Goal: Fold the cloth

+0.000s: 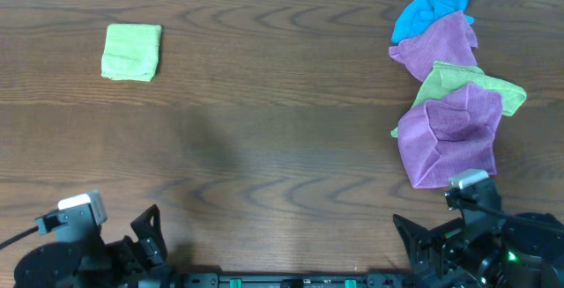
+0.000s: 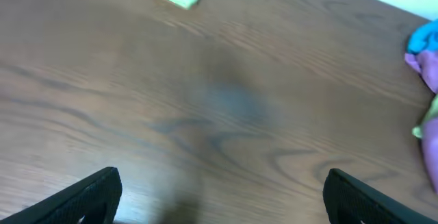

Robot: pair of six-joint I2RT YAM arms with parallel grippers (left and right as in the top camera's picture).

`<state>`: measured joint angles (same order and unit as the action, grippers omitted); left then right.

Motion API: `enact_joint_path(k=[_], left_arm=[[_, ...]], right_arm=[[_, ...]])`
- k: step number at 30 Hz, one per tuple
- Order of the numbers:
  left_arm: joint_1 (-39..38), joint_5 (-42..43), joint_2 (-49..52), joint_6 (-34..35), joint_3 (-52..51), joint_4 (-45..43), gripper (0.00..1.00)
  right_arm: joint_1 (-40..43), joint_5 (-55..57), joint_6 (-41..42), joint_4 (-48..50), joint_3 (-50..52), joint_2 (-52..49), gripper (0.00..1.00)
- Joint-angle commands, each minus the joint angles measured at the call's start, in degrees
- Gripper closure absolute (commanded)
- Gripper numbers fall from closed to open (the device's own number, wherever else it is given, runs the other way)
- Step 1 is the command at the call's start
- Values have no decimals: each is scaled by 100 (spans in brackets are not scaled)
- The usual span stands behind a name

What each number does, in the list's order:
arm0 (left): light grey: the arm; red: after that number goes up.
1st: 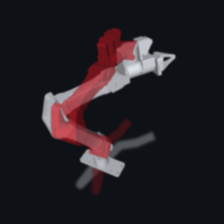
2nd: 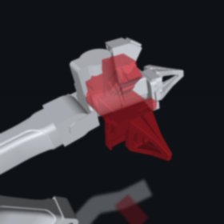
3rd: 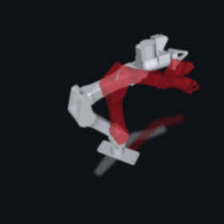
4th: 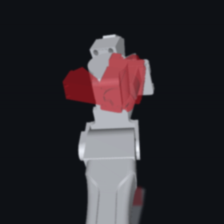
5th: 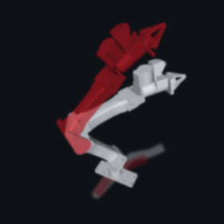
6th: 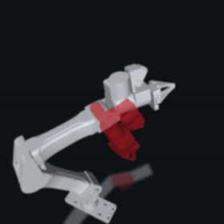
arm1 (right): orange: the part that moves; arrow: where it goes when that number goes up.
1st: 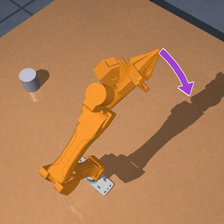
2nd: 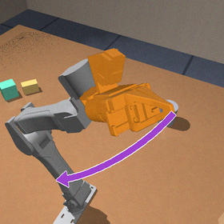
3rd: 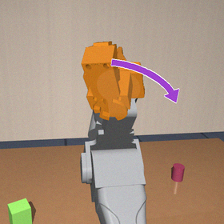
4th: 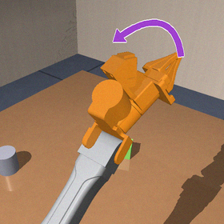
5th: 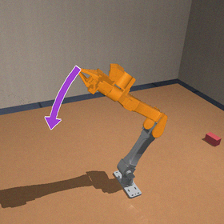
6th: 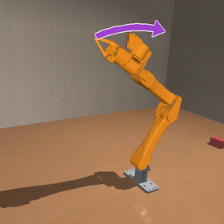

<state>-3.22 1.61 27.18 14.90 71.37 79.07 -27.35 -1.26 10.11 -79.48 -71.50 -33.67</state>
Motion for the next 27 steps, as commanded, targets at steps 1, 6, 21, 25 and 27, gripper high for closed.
enact_joint_path(k=[1, 6, 21, 25, 27], left_arm=[[-17, -426, -472, -557, -240, -216, 5], [-17, -520, -1425, -1412, -1191, -981, 5], [-17, 256, -2693, -1449, -4225, -2916, 5], [-17, 297, -2695, -1384, -4782, -3368, 5], [-17, 291, -2695, -1335, -4951, -3499, 5]], right_arm=[[-44, 59, 76, -4, 28, -2, 1], [-44, 59, 76, -4, 28, -2, 1], [-44, 59, 76, -4, 28, -2, 1], [-44, 59, 76, -4, 28, -2, 1], [-44, 59, 74, -4, 28, -2, 1]])
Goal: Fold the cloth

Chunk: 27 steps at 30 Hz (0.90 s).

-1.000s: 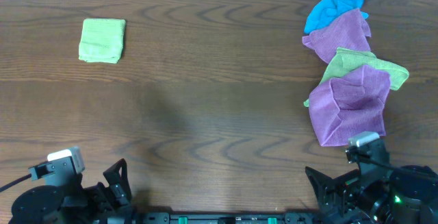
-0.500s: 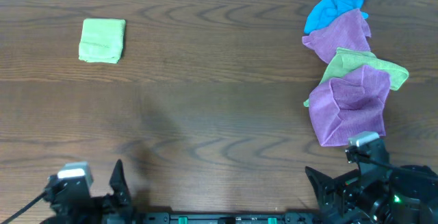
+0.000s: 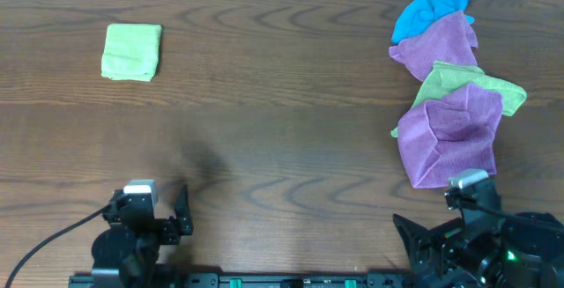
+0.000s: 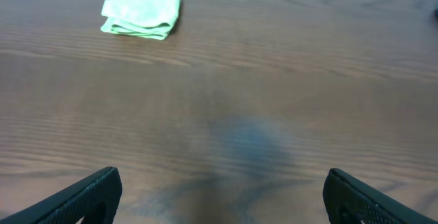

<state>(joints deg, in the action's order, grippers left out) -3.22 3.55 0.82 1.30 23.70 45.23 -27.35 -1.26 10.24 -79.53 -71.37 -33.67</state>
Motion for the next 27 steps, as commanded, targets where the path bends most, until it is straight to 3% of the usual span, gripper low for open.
enact_joint_path(k=[1, 18, 27], left_arm=[[-17, 98, -59, 39, -271, -175, 5], [-17, 98, -59, 50, -1174, -326, 5], [-17, 50, -61, 385, -1436, -258, 5]], right_arm=[[-44, 59, 63, 0, 15, -2, 1], [-44, 59, 63, 0, 15, -2, 1], [-44, 59, 63, 0, 15, -2, 1]])
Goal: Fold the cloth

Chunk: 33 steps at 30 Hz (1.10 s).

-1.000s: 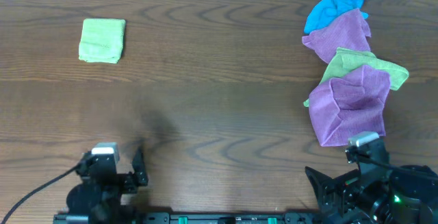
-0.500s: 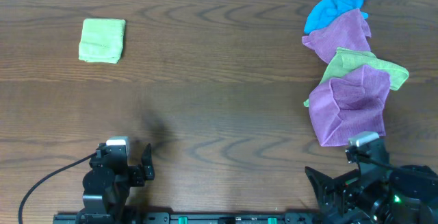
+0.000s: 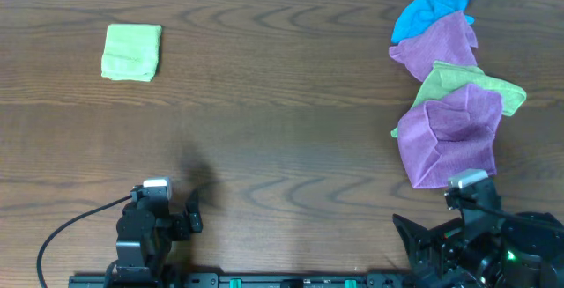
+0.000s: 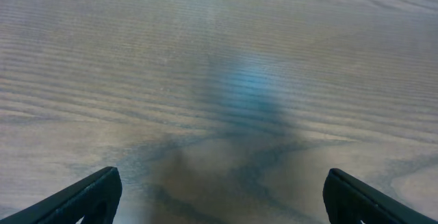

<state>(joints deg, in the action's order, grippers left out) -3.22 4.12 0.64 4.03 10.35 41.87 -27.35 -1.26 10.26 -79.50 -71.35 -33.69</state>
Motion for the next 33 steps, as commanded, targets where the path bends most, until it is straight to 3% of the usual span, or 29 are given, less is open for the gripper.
enact_joint_path(k=[1, 11, 17, 33], left_arm=[[-17, -9, -44, 109, -101, 76, 5], [-17, -4, -42, 111, -101, 63, 5], [-17, -476, -42, -155, -101, -339, 5], [-17, -472, -42, -170, -103, -33, 5]], right_arm=[[-44, 59, 59, -2, 13, 0, 1], [-44, 59, 61, -2, 13, 0, 1], [-44, 59, 61, -2, 13, 0, 1], [-44, 59, 61, -2, 13, 0, 1]])
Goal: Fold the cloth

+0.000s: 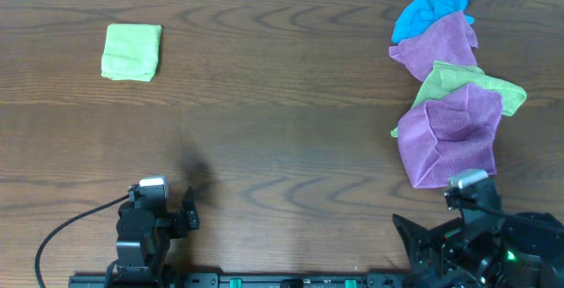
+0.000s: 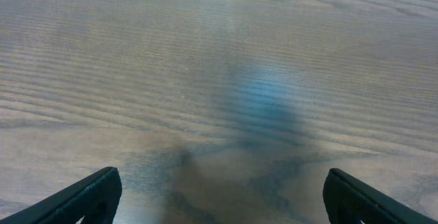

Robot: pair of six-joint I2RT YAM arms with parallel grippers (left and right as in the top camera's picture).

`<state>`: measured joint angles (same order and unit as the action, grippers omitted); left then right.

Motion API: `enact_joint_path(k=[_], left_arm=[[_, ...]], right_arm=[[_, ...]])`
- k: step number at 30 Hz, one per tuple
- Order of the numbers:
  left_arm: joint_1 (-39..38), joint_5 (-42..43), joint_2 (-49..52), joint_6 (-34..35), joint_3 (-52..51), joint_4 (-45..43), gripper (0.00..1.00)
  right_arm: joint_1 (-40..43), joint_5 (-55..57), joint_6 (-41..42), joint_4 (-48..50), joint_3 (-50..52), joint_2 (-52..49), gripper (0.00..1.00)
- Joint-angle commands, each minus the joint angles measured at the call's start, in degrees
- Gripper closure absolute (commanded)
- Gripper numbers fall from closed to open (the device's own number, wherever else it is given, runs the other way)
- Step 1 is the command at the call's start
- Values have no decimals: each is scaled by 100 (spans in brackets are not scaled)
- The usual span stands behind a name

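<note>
A folded light-green cloth (image 1: 132,52) lies flat at the far left of the table. At the right is a heap of loose cloths: a blue one (image 1: 430,11), a purple one (image 1: 441,43), a green one (image 1: 471,84) and a larger purple one (image 1: 449,134) nearest the front. My left gripper (image 1: 181,220) sits low at the front left, far from all cloths. In the left wrist view it (image 2: 222,207) is open, and only bare wood shows between its fingertips (image 2: 85,198). My right gripper (image 1: 421,240) rests at the front right, just below the large purple cloth.
The dark wooden table (image 1: 282,147) runs the full width of the view. A rail (image 1: 282,281) lines the front edge between the two arm bases. A cable (image 1: 62,235) trails left from the left arm.
The left arm has shifted very slightly to the left at the front edge, with the wrist still looking down at bare wood. The cloths and the right arm have not moved.
The left arm was first in the front left corner, open and angled toward the right. Then it stood further right, facing the folded green cloth. After that it pointed down at bare table near the front, and it stays there. No cloth has moved.
</note>
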<state>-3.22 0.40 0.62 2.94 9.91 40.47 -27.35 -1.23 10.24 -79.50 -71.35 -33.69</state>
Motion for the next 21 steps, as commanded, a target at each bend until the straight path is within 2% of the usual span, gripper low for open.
enact_joint_path(k=[1, 7, 12, 17, 21], left_arm=[[-17, -101, -39, -61, -59, 109, 5], [-17, -101, -39, -61, -59, 107, 5], [-17, -98, -39, -61, -59, 109, 5], [-17, -101, -39, -61, -59, 107, 5], [-17, -101, -39, -61, -59, 107, 5]], right_arm=[[-44, 57, 61, -2, 13, 0, 1], [-44, 57, 61, -2, 13, 0, 1], [116, 293, -551, 660, 302, 94, 1], [1451, 90, -605, 2304, 2072, 1032, 1], [1980, -42, -603, 3119, 3532, 1657, 1]])
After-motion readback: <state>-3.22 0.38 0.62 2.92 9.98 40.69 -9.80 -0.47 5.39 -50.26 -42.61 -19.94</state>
